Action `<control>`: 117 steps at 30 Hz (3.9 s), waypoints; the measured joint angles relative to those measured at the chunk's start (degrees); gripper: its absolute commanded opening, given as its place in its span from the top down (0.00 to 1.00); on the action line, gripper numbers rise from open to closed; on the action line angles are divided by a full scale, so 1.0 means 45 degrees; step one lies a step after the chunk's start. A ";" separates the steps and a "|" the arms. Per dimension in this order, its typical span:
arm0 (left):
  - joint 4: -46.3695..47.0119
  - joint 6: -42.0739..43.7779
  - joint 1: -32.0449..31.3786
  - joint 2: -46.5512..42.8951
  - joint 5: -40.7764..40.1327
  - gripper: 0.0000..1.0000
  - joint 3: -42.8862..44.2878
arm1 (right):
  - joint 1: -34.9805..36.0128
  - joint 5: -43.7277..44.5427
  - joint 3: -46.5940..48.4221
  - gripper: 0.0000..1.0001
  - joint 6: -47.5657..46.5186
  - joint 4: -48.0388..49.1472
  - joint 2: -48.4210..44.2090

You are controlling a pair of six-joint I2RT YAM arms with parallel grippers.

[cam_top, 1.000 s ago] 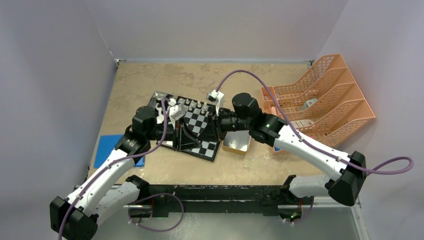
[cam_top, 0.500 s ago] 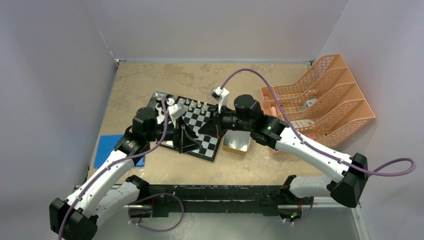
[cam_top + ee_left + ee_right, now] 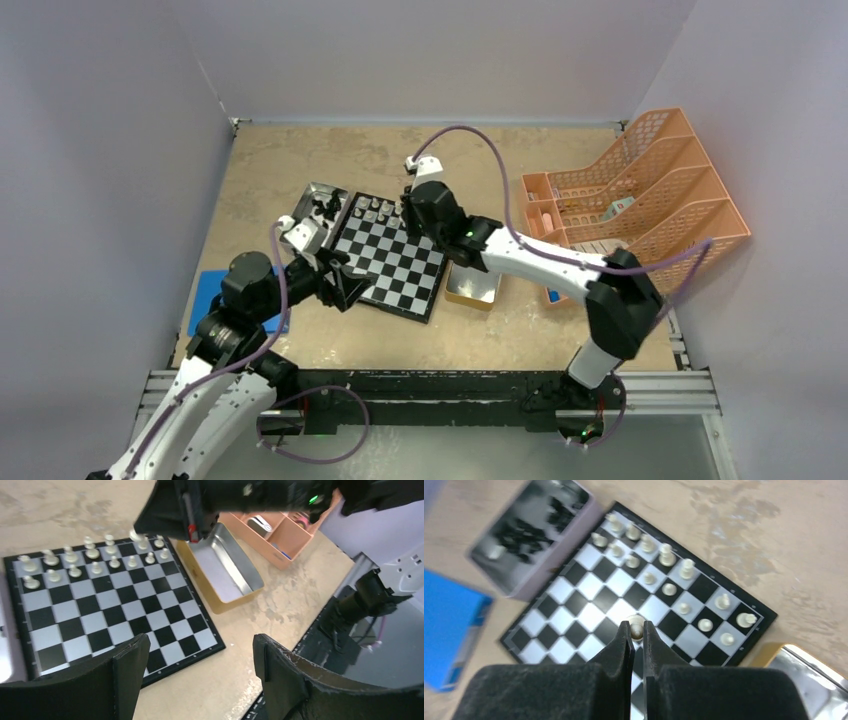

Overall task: Set up the chess pieces on the board
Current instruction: Place the chess piece on the chessboard.

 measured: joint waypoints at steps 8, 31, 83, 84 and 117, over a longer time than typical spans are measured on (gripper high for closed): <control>-0.0627 0.0330 0.0000 -0.1569 -0.1443 0.23 -0.0015 | -0.0442 0.2176 0.1015 0.95 -0.0423 -0.0063 0.2603; -0.0899 0.0826 0.0000 -0.1991 -0.1549 0.22 -0.0107 | -0.1948 0.1739 0.1729 0.94 0.0204 0.0214 0.4571; -0.0894 0.0884 0.0000 -0.2157 -0.1273 0.22 -0.0165 | -0.1948 0.0928 0.2754 0.70 0.0321 -0.1069 0.5906; -0.0899 0.0884 0.0000 -0.2152 -0.1273 0.22 -0.0165 | -0.1948 0.0937 0.2803 0.70 0.0311 -0.1156 0.5906; -0.0908 0.0879 0.0000 -0.2395 -0.1622 0.22 -0.0165 | -0.2084 0.1156 0.3798 0.75 0.0058 -0.1744 0.6377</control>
